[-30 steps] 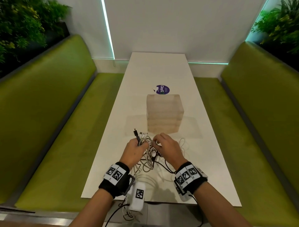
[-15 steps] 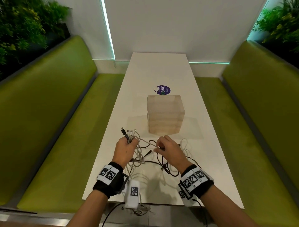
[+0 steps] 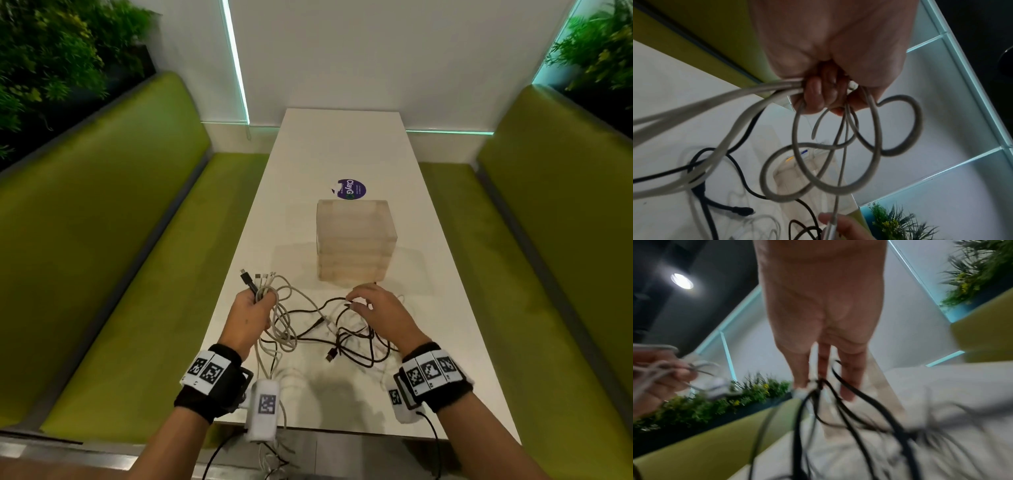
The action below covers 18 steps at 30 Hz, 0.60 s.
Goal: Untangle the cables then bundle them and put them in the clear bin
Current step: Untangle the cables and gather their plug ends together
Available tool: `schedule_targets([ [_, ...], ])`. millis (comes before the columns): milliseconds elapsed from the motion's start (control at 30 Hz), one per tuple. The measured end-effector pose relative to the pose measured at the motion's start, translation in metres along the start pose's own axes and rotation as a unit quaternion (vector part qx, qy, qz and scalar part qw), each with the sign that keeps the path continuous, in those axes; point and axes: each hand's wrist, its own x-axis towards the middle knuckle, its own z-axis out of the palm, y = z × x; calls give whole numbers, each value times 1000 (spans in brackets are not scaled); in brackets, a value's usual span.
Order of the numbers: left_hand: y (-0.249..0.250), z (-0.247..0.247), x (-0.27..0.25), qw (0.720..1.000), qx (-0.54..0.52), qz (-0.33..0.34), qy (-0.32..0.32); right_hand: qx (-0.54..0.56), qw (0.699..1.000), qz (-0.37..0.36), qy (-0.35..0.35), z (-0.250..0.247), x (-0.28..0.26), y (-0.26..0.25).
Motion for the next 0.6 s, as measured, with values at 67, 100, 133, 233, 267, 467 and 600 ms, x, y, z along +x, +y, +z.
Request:
schedule_targets([
  [67, -1, 1, -3, 1000, 16, 2, -18, -58, 997, 24, -40, -7, 0, -11],
  [100, -1, 1, -4, 999, 28, 3, -28, -73, 995, 40, -51, -13, -1, -19],
  [133, -1, 1, -5, 999, 35, 5, -40, -83, 994, 53, -52, -19, -3, -26],
  [233, -1, 3, -10, 997, 40, 4, -62, -78, 995, 57, -27, -35, -11, -44],
  [267, 0, 4, -11, 997, 41, 5, -67, -54, 997, 55, -26, -40, -14, -50],
  [467, 4, 8, -19, 995, 62, 21, -76, -33, 990, 77, -109, -52, -19, -54],
  [600, 1, 8, -22, 992, 75, 37, -92, -53, 987, 136, -64, -62, -20, -42],
])
